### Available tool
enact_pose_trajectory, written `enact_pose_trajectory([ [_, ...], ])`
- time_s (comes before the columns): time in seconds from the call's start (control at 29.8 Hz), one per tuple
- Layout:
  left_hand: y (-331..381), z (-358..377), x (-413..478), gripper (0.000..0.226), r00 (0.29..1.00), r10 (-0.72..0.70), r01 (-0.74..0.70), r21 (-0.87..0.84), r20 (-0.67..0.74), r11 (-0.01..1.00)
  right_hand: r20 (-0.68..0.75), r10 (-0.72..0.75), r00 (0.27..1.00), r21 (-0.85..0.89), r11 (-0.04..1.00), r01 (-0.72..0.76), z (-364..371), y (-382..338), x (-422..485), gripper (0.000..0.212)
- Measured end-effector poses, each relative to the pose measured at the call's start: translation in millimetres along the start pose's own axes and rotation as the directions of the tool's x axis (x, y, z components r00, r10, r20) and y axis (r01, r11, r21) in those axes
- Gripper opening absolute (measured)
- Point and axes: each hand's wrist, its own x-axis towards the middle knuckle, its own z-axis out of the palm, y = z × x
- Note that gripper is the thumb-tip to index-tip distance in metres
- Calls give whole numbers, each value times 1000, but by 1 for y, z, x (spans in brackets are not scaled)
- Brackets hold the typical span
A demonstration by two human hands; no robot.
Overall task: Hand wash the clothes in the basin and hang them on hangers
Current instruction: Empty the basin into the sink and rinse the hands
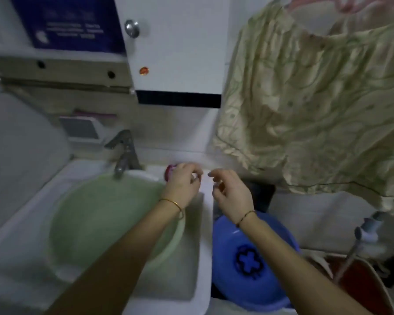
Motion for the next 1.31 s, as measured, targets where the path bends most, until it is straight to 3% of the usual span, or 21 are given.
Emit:
enact_pose_trajectory([
  [0.13, -73, -55, -42, 25, 987, -151, 156, 132, -44, 979, 295, 73, 953, 3, 997, -78, 76, -37, -15, 38],
  [0.24, -132, -97, -65, 30, 974, -216, 228, 328, -72, 917, 441, 254, 861, -135, 967, -216, 122, -53, -26, 47],
  [0.37, -193, -151, -82, 32, 934, -333, 331, 669, -130, 666, 404, 564, 720, -340, 823, -455, 160, -60, -37, 50],
  [0.44, -215, -170, -87, 40, 902, -406, 373, 741, -148, 559, 342, 687, 641, -297, 726, -620, 173, -62, -41, 47],
  [0.5, -233, -183, -89, 47, 855, -496, 431, 740, -153, 516, 301, 770, 562, -192, 627, -755, 185, -62, -45, 45],
  [0.6, -252, -192, -88, 62, 774, -629, 504, 675, -75, 539, 240, 813, 530, -78, 560, -825, 197, -64, -59, 44],
  [0.81, -269, -201, -98, 53, 687, -726, 670, 405, -22, 622, 34, 771, 636, 41, 635, -771, 200, -82, -66, 50],
  [0.94, -278, -202, -106, 57, 659, -752, 721, 297, -17, 626, -48, 754, 655, 93, 656, -749, 201, -97, -67, 48],
  [1.11, -286, -198, -123, 66, 610, -793, 790, 82, -3, 607, -136, 718, 683, 226, 693, -684, 192, -128, -59, 48],
  [1.31, -294, -182, -143, 61, 512, -848, 848, -232, 136, 476, -172, 685, 708, 172, 729, -663, 178, -134, -45, 56],
])
